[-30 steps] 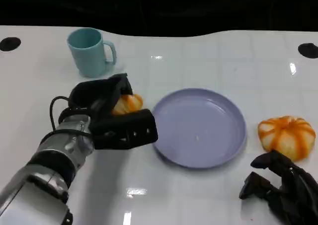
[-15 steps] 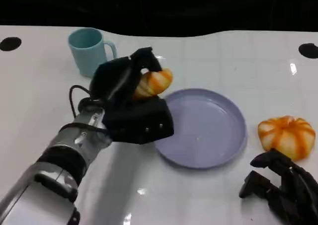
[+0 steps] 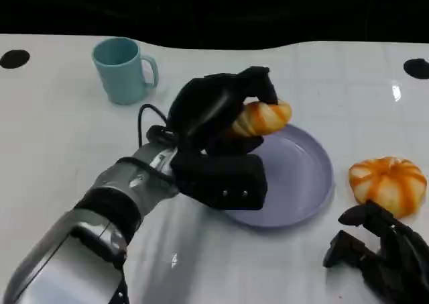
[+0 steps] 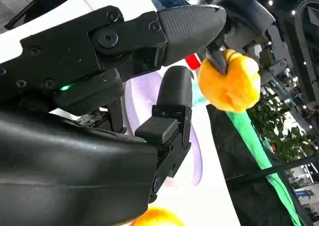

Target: Grasp the bread from the table and place it into the plate.

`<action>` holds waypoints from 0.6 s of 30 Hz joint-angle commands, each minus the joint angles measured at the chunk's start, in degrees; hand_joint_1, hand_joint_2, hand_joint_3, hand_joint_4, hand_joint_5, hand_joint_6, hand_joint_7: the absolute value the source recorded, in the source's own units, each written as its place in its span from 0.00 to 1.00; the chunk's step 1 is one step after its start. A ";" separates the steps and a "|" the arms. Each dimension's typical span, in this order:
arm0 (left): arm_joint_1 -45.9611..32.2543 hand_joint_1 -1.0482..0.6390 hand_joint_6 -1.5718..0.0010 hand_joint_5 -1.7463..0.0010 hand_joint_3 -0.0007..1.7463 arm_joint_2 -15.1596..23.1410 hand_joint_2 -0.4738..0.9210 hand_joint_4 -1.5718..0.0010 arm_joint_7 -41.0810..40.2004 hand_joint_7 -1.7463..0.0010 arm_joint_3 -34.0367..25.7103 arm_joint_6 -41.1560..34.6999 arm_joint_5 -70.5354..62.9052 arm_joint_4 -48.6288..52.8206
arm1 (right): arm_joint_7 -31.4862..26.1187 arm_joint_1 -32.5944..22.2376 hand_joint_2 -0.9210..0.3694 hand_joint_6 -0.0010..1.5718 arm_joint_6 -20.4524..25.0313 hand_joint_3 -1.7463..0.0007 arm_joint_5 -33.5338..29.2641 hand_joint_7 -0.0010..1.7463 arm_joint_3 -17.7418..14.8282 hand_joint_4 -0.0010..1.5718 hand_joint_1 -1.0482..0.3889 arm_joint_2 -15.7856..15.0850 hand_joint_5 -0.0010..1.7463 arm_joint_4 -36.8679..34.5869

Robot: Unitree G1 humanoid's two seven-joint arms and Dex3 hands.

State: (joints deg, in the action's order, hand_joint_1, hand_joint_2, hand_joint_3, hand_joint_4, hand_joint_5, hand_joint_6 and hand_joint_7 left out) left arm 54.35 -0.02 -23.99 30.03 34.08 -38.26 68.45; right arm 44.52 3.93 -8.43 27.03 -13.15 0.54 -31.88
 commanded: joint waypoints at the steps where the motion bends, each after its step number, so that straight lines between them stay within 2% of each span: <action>1: 2.71 0.53 0.54 0.00 0.67 -0.50 0.73 0.41 8.78 0.00 0.83 -0.72 0.35 1.37 | -0.94 -0.83 0.00 0.36 0.00 0.87 -0.05 0.69 -0.47 0.42 0.38 -0.61 0.85 0.00; 5: 2.87 0.53 0.54 0.00 0.66 -0.78 0.72 0.43 11.07 0.00 0.38 -0.83 0.98 1.32 | -1.48 -1.00 0.00 0.37 -0.50 0.87 -0.55 0.69 -0.30 0.42 0.37 -0.58 0.85 0.21; 6: 3.21 0.53 0.55 0.00 0.64 -1.20 0.72 0.45 14.19 0.04 -0.19 -1.77 1.95 1.56 | -1.28 -0.92 0.00 0.37 -0.19 0.87 -0.29 0.69 -0.34 0.42 0.38 -0.57 0.85 0.12; 7: 3.45 0.52 0.54 0.00 0.58 -1.50 0.76 0.49 16.59 0.16 -0.62 -2.50 2.71 1.70 | -1.12 -0.86 0.00 0.37 0.04 0.87 -0.09 0.69 -0.38 0.43 0.38 -0.57 0.85 0.05; 8: 3.60 0.52 0.53 0.00 0.55 -1.70 0.78 0.51 18.37 0.22 -0.96 -3.06 3.26 1.71 | -1.01 -0.82 0.00 0.37 0.19 0.87 0.04 0.69 -0.41 0.43 0.38 -0.57 0.85 0.00; 10: 4.01 0.51 0.53 0.00 0.51 -1.72 0.80 0.53 23.60 0.28 -1.27 -4.58 4.21 1.59 | -1.38 -0.92 0.00 0.37 -0.09 0.87 -0.16 0.69 -0.35 0.43 0.38 -0.43 0.85 0.17; 11: 4.26 0.46 0.64 0.27 0.41 -1.65 0.89 0.66 26.83 0.50 -1.38 -5.50 4.67 1.50 | -1.71 -1.01 0.00 0.38 -0.35 0.87 -0.37 0.69 -0.30 0.43 0.37 -0.32 0.85 0.31; 12: 4.40 0.43 0.66 0.52 0.34 -1.60 0.96 0.69 29.18 0.73 -1.49 -6.22 5.02 1.31 | -1.93 -1.07 0.00 0.38 -0.53 0.87 -0.51 0.69 -0.27 0.43 0.37 -0.25 0.85 0.42; 13: 4.78 0.42 0.67 0.61 0.31 -1.35 0.98 0.70 31.63 0.81 -1.00 -7.05 4.71 1.14 | -1.47 -0.96 0.00 0.38 -0.32 0.87 -0.23 0.69 -0.30 0.43 0.37 -0.33 0.85 0.26; 15: 5.07 0.33 0.77 0.75 0.29 -1.04 1.00 0.82 33.80 0.93 -0.46 -7.95 4.21 0.65 | -0.77 -0.79 0.00 0.37 0.04 0.87 0.20 0.68 -0.35 0.43 0.37 -0.49 0.85 0.00; 18: 5.02 0.31 0.79 0.78 0.29 -0.91 1.00 0.84 34.81 0.96 -0.39 -8.49 4.26 0.11 | -0.59 -0.75 0.00 0.37 0.11 0.87 0.30 0.68 -0.38 0.43 0.37 -0.52 0.85 -0.08</action>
State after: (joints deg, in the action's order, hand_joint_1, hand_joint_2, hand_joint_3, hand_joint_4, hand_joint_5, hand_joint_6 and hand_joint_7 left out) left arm 57.77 -1.58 9.62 29.49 26.05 -33.95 69.44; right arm 43.78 3.78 -8.90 26.82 -13.10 0.74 -31.60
